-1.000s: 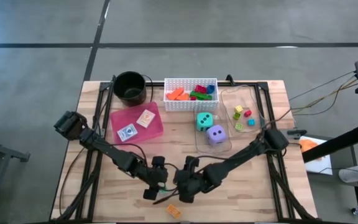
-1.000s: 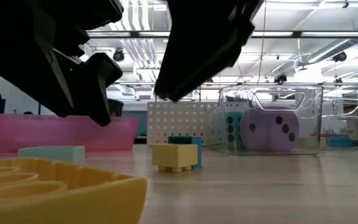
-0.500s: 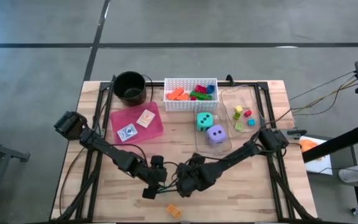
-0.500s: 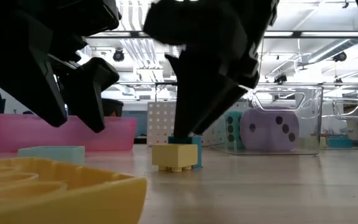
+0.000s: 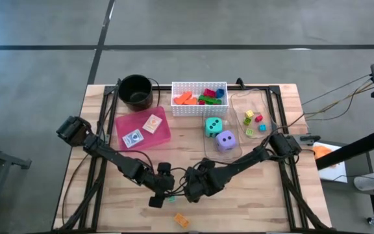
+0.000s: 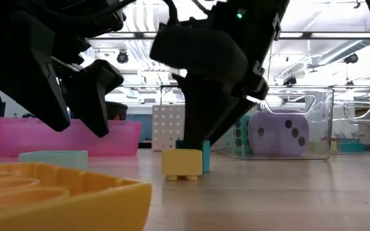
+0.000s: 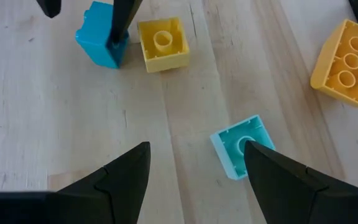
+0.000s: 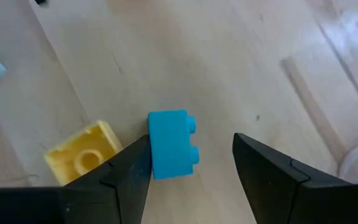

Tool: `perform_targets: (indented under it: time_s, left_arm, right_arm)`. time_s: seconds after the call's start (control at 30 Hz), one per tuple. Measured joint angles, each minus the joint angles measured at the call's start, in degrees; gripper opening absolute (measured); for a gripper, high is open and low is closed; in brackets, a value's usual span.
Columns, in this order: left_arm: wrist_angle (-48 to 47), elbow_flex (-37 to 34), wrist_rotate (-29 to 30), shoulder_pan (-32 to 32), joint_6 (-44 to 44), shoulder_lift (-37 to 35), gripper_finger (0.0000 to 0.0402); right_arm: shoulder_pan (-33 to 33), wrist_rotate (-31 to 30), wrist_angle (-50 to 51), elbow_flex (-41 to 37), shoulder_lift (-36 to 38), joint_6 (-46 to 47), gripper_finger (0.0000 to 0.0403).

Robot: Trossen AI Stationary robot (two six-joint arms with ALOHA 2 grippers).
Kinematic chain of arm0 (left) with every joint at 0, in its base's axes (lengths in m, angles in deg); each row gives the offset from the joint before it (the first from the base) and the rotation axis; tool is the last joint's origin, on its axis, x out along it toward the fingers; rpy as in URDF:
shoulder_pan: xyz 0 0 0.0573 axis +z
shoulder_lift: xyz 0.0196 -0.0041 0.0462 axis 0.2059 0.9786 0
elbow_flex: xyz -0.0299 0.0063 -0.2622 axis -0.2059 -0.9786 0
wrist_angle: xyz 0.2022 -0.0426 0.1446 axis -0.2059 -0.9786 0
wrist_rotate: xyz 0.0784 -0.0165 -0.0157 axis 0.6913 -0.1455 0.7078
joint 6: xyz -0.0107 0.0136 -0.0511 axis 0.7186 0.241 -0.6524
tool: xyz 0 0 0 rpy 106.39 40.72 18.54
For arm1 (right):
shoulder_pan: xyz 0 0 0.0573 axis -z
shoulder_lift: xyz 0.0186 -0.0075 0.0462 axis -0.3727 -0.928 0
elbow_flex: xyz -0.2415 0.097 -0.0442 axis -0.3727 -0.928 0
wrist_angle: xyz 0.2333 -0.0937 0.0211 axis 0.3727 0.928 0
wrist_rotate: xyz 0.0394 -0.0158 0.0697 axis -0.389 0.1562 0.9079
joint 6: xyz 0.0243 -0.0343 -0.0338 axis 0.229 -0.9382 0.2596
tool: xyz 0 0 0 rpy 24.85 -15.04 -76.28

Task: Pick & Place Toys
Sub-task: Put the small dark blue game piece into the right transparent bin

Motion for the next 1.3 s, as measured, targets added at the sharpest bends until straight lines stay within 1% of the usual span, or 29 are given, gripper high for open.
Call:
perform_targets:
  time_s: [0.2,0.27,0.37,0.57,0.67,0.77,0.93,1.0,1.1,1.3]
  left_arm:
    - [0.0,0.0,0.0,0.0,0.0,0.0,0.0264]
    - [0.1,0.0,0.0,0.0,0.0,0.0,0.0264]
    - [0.2,0.0,0.0,0.0,0.0,0.0,0.0264]
    - [0.2,0.0,0.0,0.0,0.0,0.0,0.0264]
    - [0.2,0.0,0.0,0.0,0.0,0.0,0.0264]
    - [0.2,0.0,0.0,0.0,0.0,0.0,0.0264]
    - [0.2,0.0,0.0,0.0,0.0,0.0,0.0264]
    - [0.2,0.0,0.0,0.0,0.0,0.0,0.0264]
    - [0.2,0.0,0.0,0.0,0.0,0.0,0.0264]
    - [0.2,0.0,0.0,0.0,0.0,0.0,0.0264]
  right_arm:
    - [0.0,1.3,-1.5,-1.7,0.0,1.2,0.0223]
    - [0.0,1.3,-1.7,-1.7,0.0,1.2,0.0216]
    - [0.2,1.3,-1.8,-1.7,0.0,1.0,0.0188]
    - [0.3,1.3,-1.9,-1.7,0.0,0.6,0.0111]
    - [0.3,1.3,-2.0,-1.7,0.0,-0.2,0.0089]
    - [0.3,1.3,-2.1,-1.7,0.0,-0.9,0.0091]
    - [0.3,1.4,-2.2,-1.7,0.0,-1.2,0.0130]
    - [0.3,1.3,-2.3,-1.7,0.0,-1.8,0.0135]
    - [0.3,1.3,-2.3,-1.7,0.0,-1.8,0.0128]
    - [0.4,1.3,-2.6,-1.7,0.0,-2.0,0.0091]
